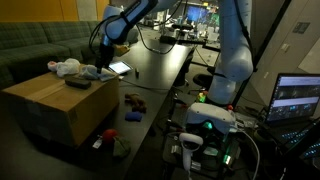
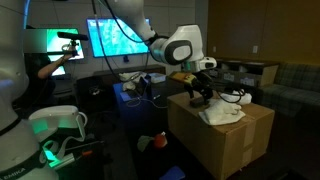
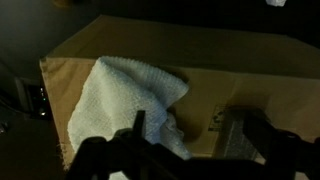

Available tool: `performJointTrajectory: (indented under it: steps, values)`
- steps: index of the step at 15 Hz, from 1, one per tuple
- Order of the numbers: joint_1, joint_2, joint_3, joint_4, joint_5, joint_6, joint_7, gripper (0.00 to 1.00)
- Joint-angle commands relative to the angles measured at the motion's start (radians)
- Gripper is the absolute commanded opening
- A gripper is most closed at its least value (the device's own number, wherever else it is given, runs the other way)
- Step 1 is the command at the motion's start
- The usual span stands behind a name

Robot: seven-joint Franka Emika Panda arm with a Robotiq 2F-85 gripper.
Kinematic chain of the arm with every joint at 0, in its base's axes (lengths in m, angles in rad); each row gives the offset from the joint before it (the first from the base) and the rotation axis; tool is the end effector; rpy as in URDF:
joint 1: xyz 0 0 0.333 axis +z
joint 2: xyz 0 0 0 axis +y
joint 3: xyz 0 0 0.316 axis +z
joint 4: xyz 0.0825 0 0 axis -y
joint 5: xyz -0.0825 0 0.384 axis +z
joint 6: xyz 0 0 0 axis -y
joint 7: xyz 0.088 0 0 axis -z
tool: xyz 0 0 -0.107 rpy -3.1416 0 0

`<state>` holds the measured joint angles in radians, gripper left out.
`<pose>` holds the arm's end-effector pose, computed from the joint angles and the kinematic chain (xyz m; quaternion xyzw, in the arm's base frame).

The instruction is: Switch between the objects on the box and on the table

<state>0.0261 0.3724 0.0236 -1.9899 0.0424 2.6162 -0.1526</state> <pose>0.6317 0.0297 0.3007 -0.9884 -0.0820 -0.1273 0.0105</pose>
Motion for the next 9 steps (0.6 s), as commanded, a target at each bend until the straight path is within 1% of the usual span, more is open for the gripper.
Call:
performJointTrajectory:
  steps: [1,4,7,9]
  values:
    - [-0.018,0.114,-0.004,0.11,-0.036,0.085,-0.002,1.0]
    - [-0.025,0.179,-0.016,0.162,-0.061,0.141,0.008,1.0]
    - [-0.007,0.228,-0.055,0.197,-0.106,0.201,0.038,1.0]
    - [-0.003,0.254,-0.07,0.217,-0.126,0.217,0.05,1.0]
